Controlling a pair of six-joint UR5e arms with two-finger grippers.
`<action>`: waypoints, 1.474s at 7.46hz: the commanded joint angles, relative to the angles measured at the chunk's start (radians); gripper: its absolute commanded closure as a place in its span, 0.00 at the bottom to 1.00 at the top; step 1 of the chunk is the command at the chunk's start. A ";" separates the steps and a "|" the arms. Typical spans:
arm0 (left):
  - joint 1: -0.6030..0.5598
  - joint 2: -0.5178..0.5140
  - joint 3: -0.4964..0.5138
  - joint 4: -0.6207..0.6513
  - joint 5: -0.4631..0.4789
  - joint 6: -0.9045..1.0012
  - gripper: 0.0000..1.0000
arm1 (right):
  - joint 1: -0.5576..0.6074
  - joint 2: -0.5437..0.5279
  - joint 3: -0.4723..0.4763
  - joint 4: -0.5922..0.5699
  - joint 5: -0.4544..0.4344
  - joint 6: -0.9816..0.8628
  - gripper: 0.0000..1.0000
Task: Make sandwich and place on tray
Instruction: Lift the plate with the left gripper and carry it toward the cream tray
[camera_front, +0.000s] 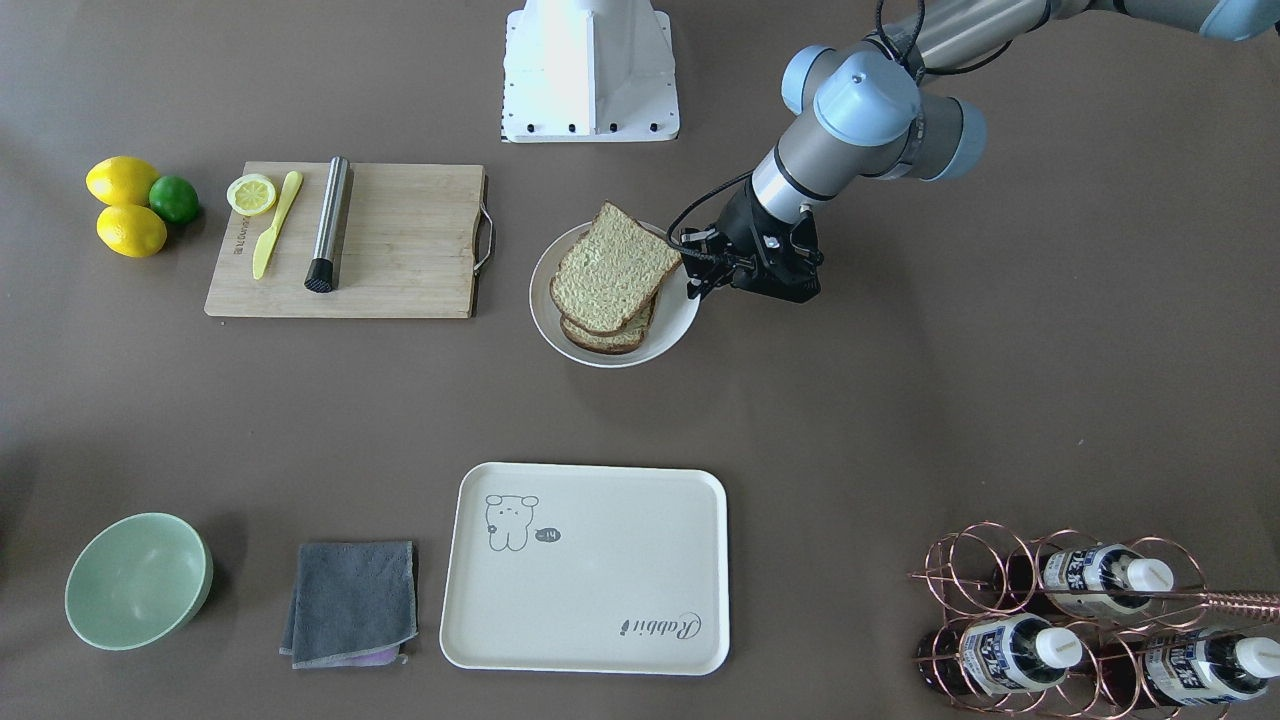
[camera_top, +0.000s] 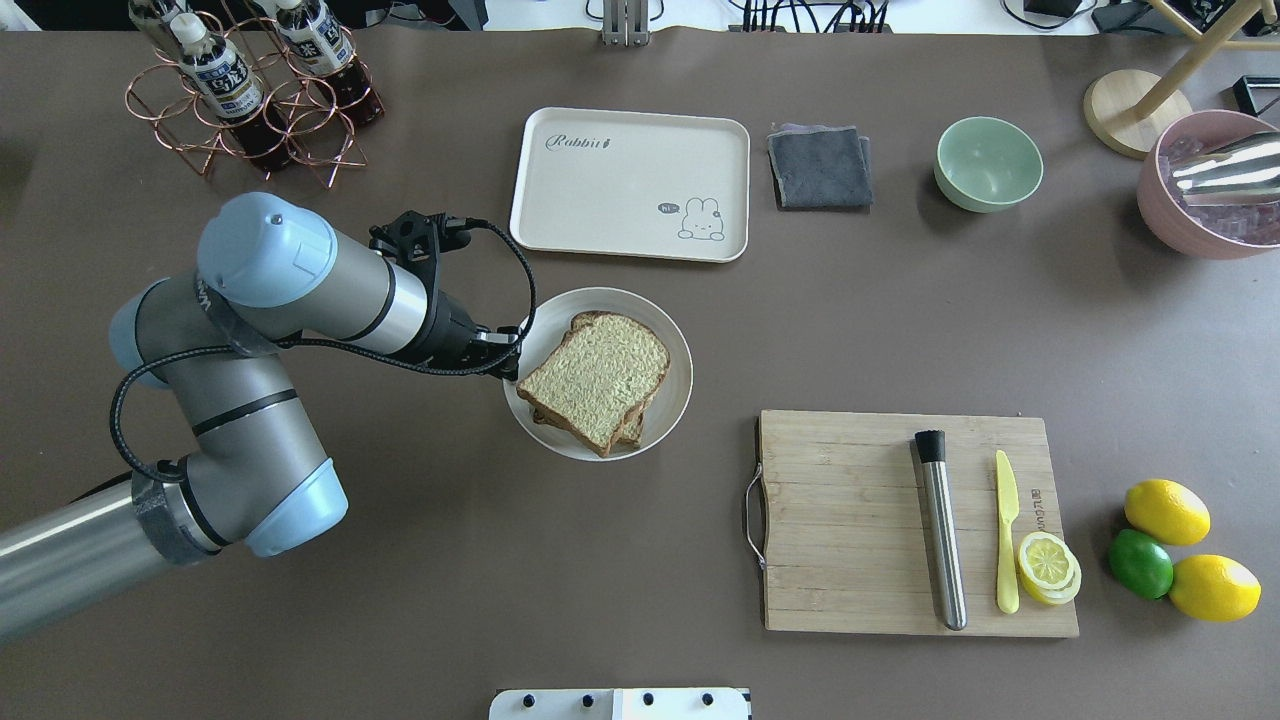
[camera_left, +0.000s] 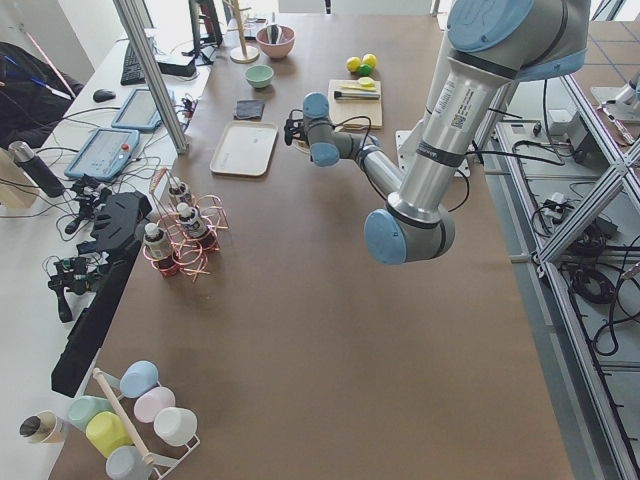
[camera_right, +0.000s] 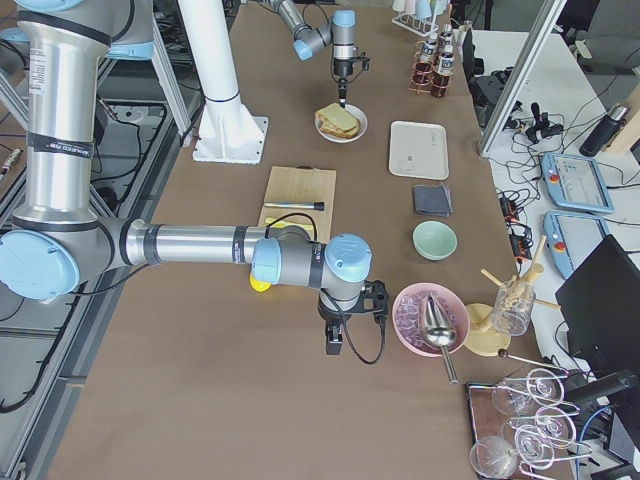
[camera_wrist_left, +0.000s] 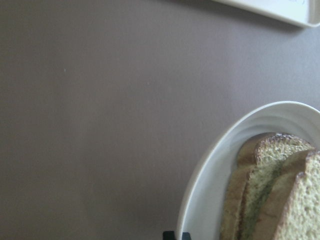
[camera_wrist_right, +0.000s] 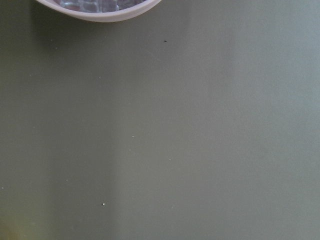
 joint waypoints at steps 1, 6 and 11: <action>-0.116 -0.171 0.217 -0.004 -0.083 0.003 1.00 | 0.000 -0.002 -0.021 0.001 0.000 0.000 0.00; -0.192 -0.521 0.777 -0.146 -0.075 0.004 1.00 | -0.001 0.003 -0.029 0.001 0.000 0.002 0.00; -0.184 -0.606 1.007 -0.270 0.041 0.001 1.00 | 0.000 0.004 -0.027 0.001 0.001 0.000 0.00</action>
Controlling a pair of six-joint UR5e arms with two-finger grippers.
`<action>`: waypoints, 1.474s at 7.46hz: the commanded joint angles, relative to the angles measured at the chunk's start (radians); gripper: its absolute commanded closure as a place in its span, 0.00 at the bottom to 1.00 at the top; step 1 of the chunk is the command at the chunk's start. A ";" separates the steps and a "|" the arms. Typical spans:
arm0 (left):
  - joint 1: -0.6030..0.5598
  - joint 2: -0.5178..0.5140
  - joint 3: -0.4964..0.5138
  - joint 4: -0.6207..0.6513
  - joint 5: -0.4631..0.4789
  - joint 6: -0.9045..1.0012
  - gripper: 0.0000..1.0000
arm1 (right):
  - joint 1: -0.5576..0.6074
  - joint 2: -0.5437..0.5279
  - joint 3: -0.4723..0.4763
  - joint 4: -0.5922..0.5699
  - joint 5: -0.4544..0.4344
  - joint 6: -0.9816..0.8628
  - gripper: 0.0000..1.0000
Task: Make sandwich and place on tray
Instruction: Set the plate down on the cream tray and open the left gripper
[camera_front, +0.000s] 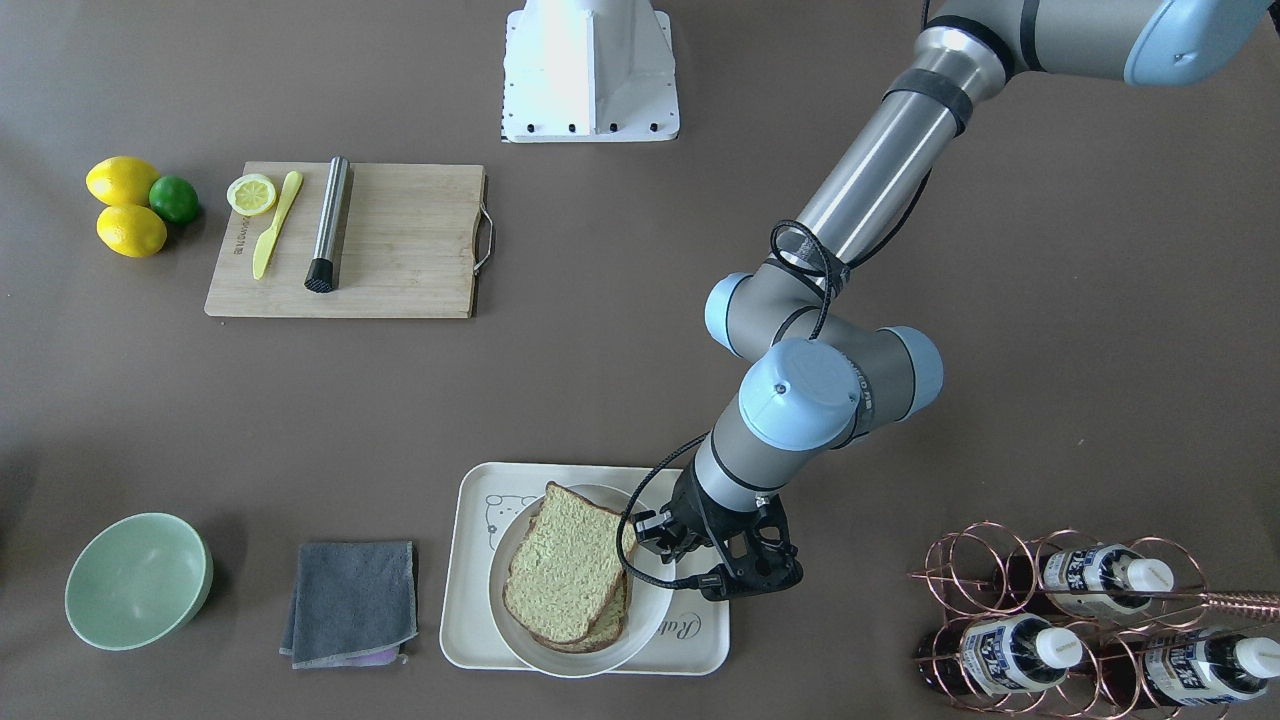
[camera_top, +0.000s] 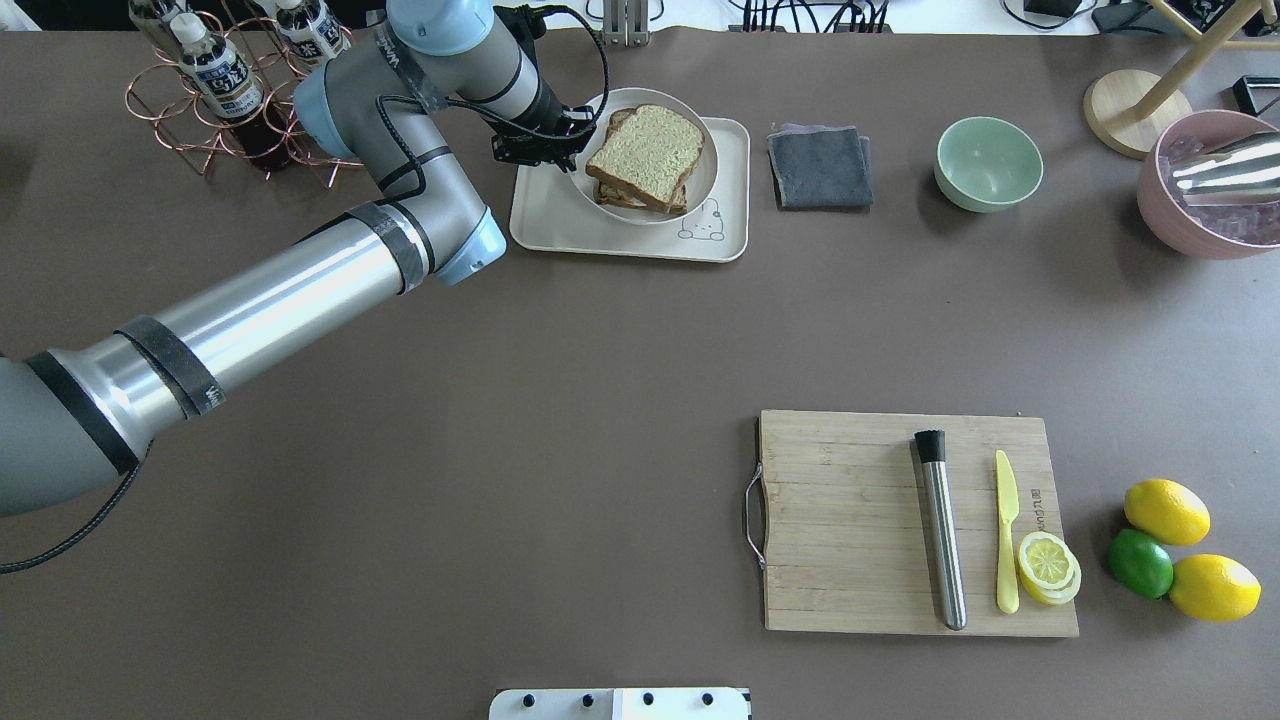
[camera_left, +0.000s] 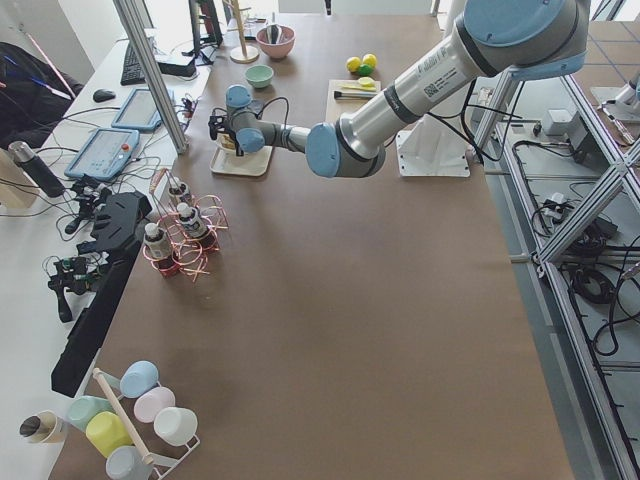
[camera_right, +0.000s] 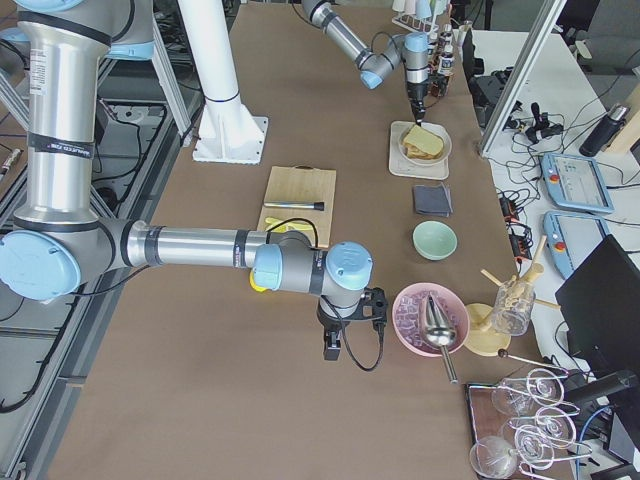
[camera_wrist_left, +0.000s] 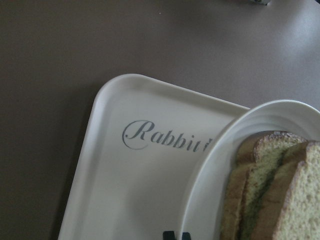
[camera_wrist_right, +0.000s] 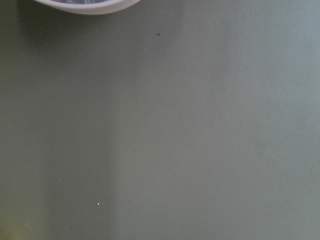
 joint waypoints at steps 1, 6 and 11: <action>0.003 -0.003 0.011 -0.020 0.012 0.000 0.28 | 0.001 -0.005 0.001 0.000 0.000 -0.001 0.00; -0.027 0.156 -0.278 0.059 -0.004 0.007 0.02 | 0.001 -0.012 -0.006 0.000 0.000 -0.001 0.00; -0.049 0.694 -1.114 0.446 -0.101 0.147 0.02 | 0.001 -0.009 -0.010 0.000 -0.001 -0.001 0.00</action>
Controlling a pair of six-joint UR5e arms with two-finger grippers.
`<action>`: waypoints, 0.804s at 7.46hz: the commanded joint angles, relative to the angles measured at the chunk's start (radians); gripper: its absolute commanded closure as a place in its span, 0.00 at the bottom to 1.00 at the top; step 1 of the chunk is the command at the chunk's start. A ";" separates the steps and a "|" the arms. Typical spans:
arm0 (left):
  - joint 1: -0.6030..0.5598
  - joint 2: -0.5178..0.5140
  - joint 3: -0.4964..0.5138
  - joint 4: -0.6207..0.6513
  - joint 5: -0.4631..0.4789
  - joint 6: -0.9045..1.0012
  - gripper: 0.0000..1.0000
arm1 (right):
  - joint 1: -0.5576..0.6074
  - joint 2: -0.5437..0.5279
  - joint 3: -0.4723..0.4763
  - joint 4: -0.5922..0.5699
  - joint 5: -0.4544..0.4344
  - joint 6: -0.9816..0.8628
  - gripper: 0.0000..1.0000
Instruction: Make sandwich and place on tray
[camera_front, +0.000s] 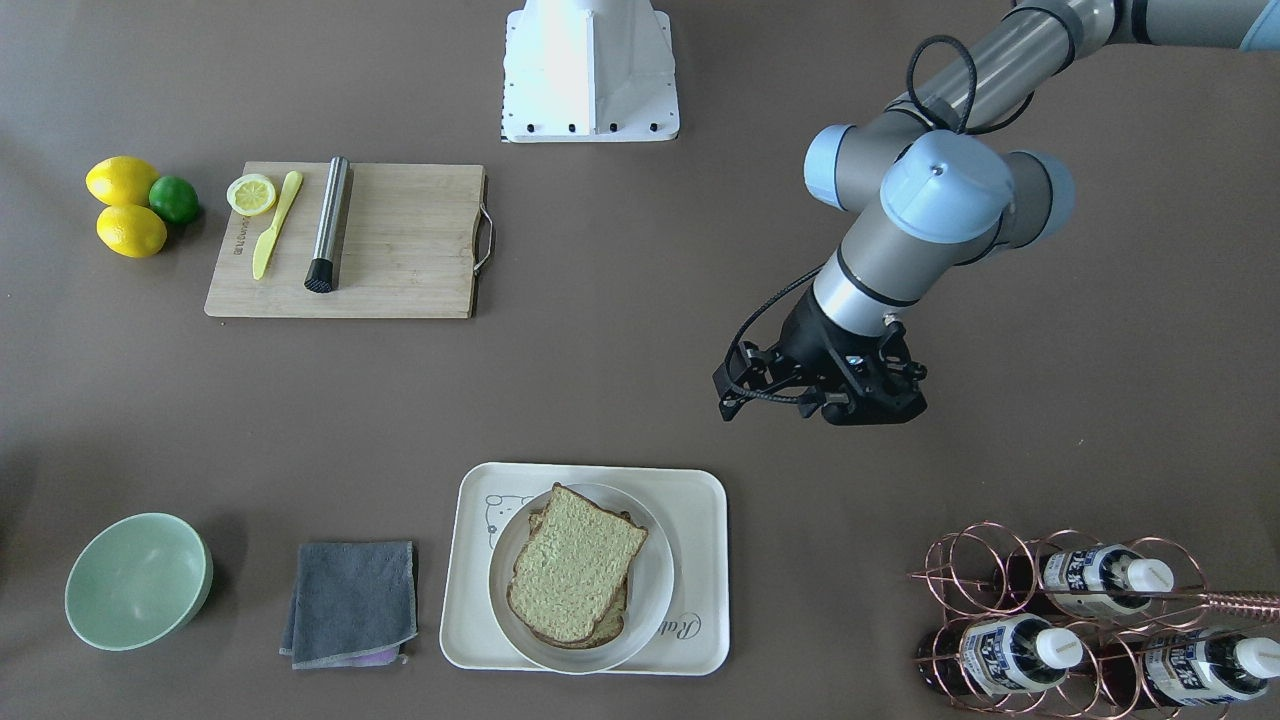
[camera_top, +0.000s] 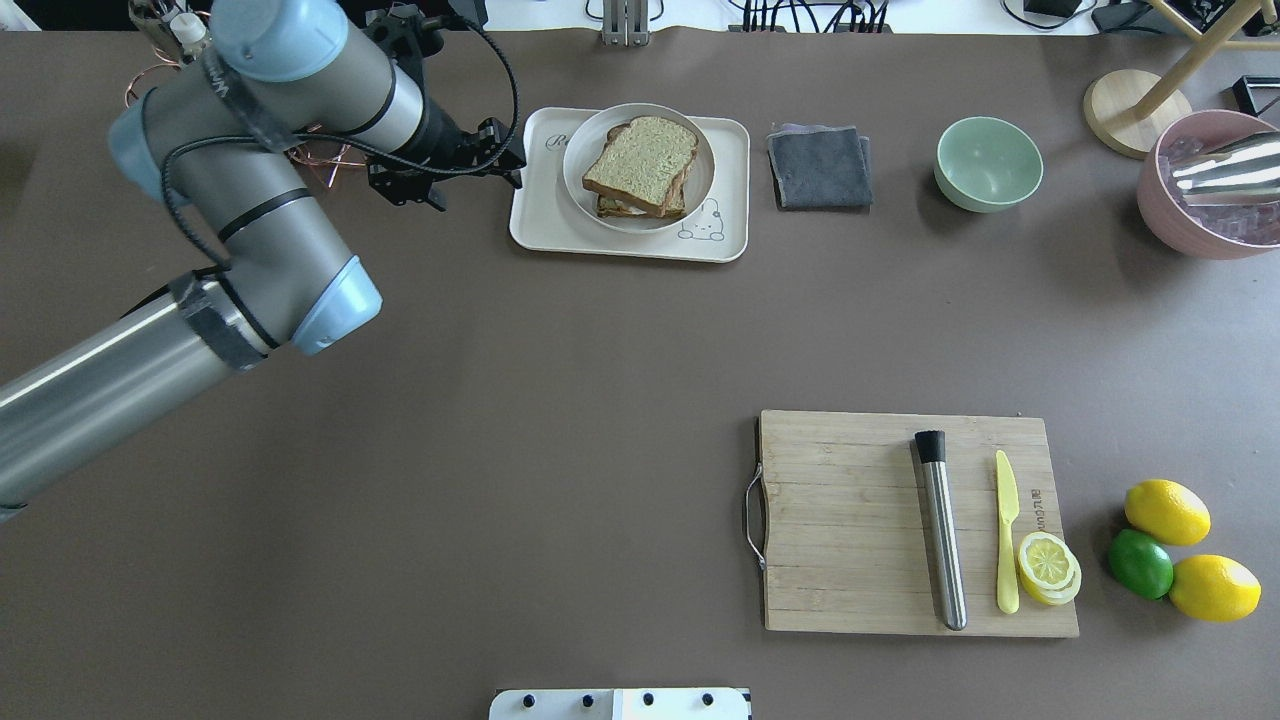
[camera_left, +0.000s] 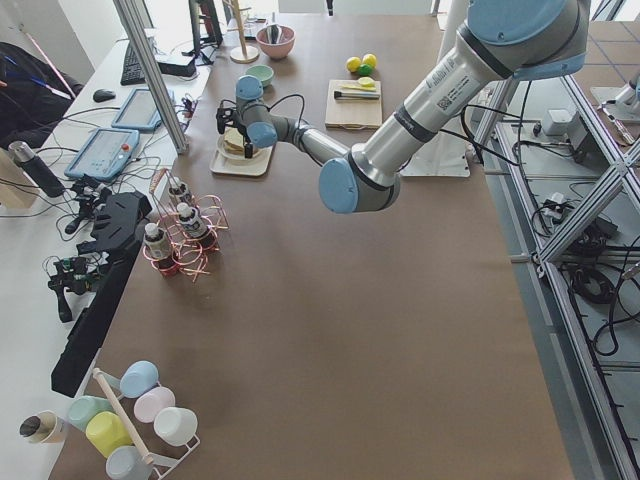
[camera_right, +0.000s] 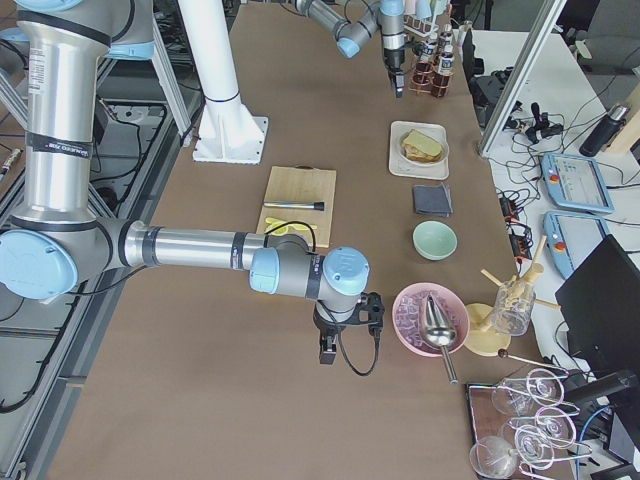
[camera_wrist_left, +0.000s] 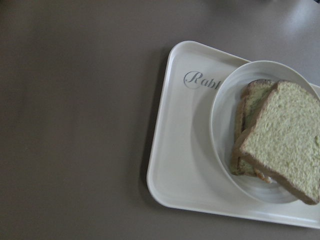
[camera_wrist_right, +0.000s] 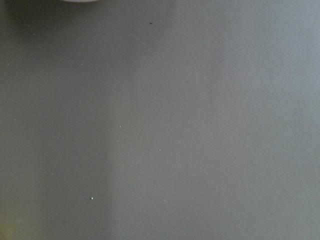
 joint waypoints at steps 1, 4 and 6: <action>-0.101 0.356 -0.410 0.178 -0.094 0.258 0.02 | 0.000 0.002 0.000 0.000 -0.001 0.000 0.00; -0.401 0.678 -0.422 0.214 -0.214 0.912 0.02 | 0.009 -0.003 0.001 0.000 -0.001 0.000 0.00; -0.574 0.740 -0.301 0.214 -0.234 1.203 0.02 | 0.009 -0.003 0.000 0.000 -0.003 0.000 0.00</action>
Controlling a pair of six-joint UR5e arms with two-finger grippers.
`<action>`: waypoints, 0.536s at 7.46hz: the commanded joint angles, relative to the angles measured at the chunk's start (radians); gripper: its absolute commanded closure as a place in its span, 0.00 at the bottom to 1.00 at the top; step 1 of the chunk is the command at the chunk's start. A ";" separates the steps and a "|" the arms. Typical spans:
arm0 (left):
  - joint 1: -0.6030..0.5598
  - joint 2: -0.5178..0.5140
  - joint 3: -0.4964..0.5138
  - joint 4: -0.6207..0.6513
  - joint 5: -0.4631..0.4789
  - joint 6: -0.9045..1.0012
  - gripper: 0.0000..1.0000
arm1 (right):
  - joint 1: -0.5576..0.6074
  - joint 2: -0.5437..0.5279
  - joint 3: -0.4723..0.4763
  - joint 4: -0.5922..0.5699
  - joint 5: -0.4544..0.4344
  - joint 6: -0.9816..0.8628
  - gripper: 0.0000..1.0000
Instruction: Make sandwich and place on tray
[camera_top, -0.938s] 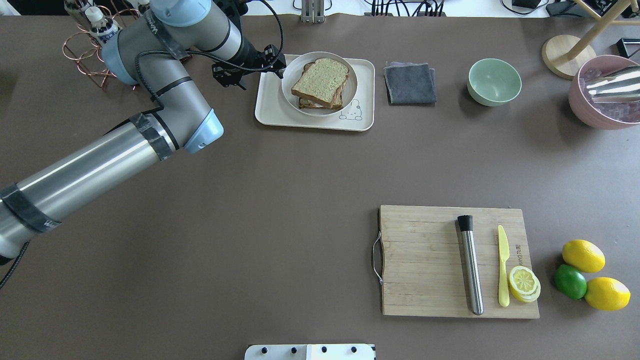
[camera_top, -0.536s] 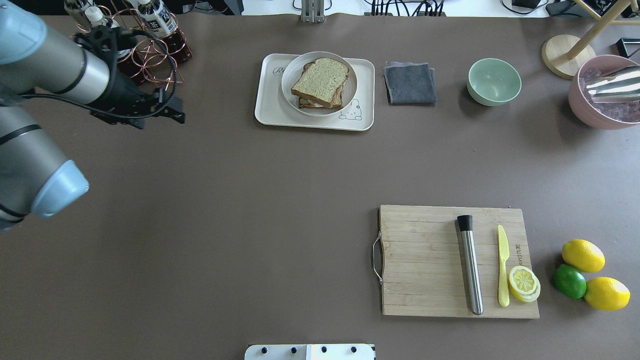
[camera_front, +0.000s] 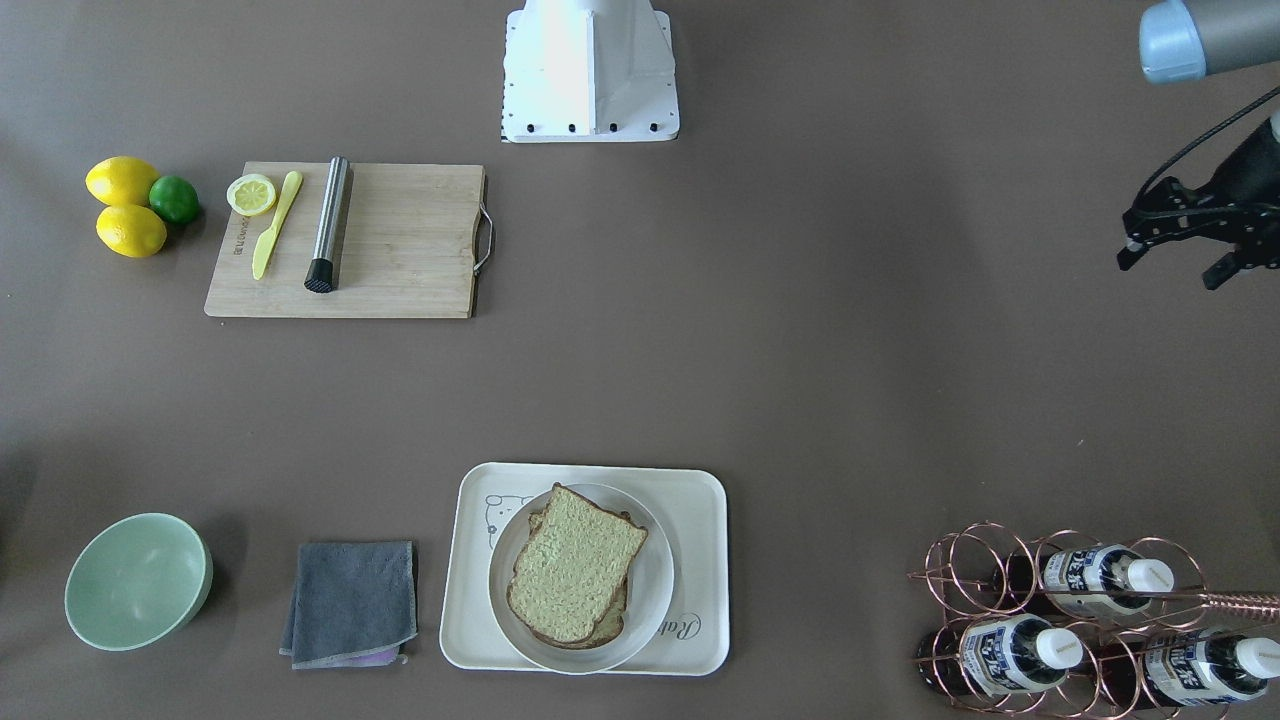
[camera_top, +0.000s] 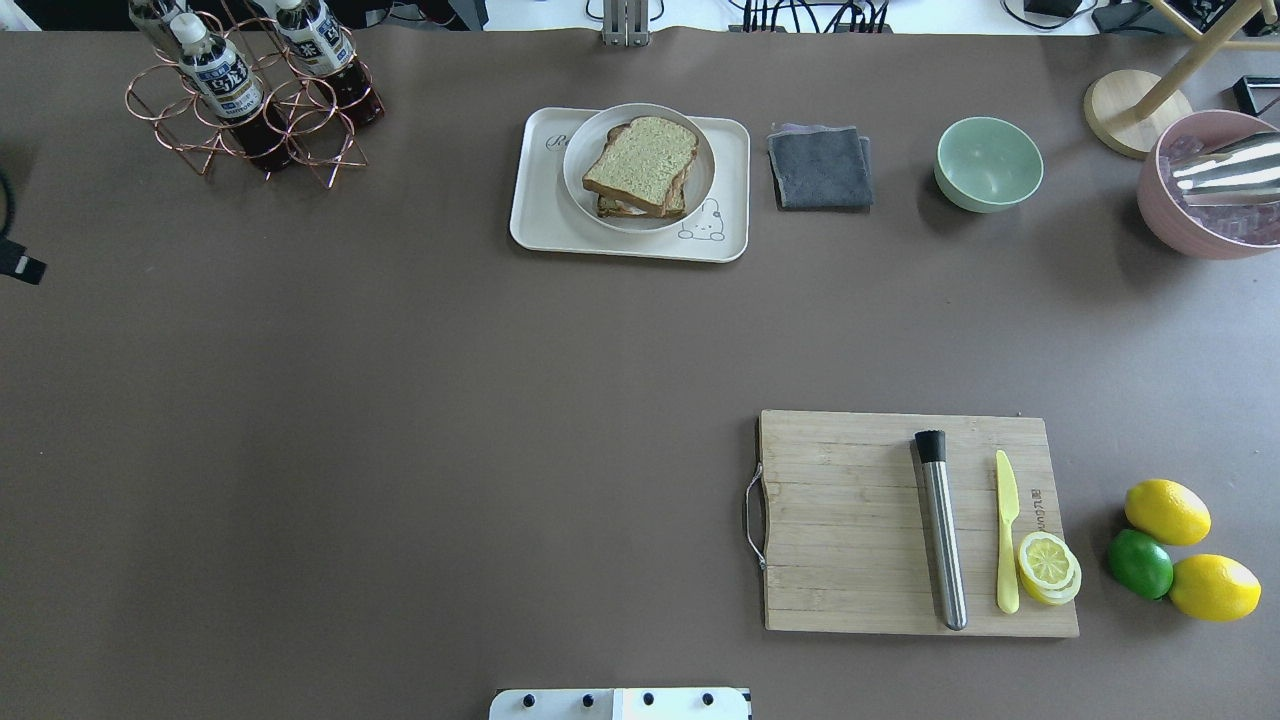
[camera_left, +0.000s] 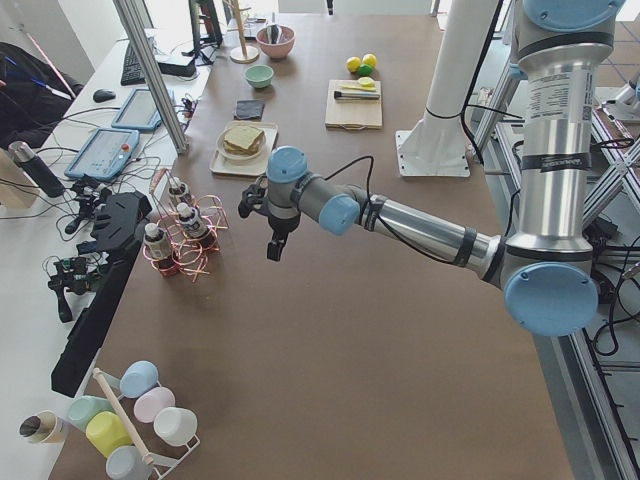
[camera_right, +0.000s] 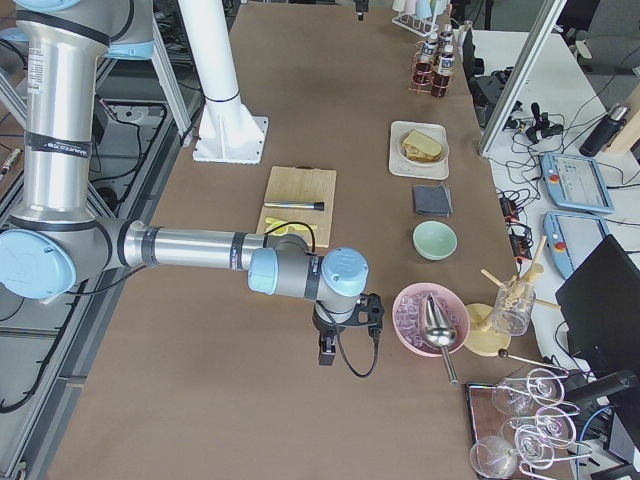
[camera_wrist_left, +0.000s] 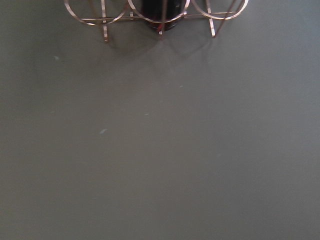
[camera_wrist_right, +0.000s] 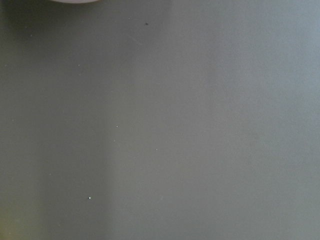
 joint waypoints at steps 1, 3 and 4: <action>-0.202 0.082 0.151 0.001 -0.019 0.397 0.02 | 0.001 -0.001 -0.001 0.000 -0.001 0.000 0.00; -0.297 0.131 0.234 0.001 -0.018 0.539 0.02 | 0.001 -0.001 -0.001 0.000 0.000 0.000 0.00; -0.336 0.140 0.273 -0.002 -0.036 0.541 0.02 | 0.001 -0.001 -0.001 0.000 0.000 0.000 0.00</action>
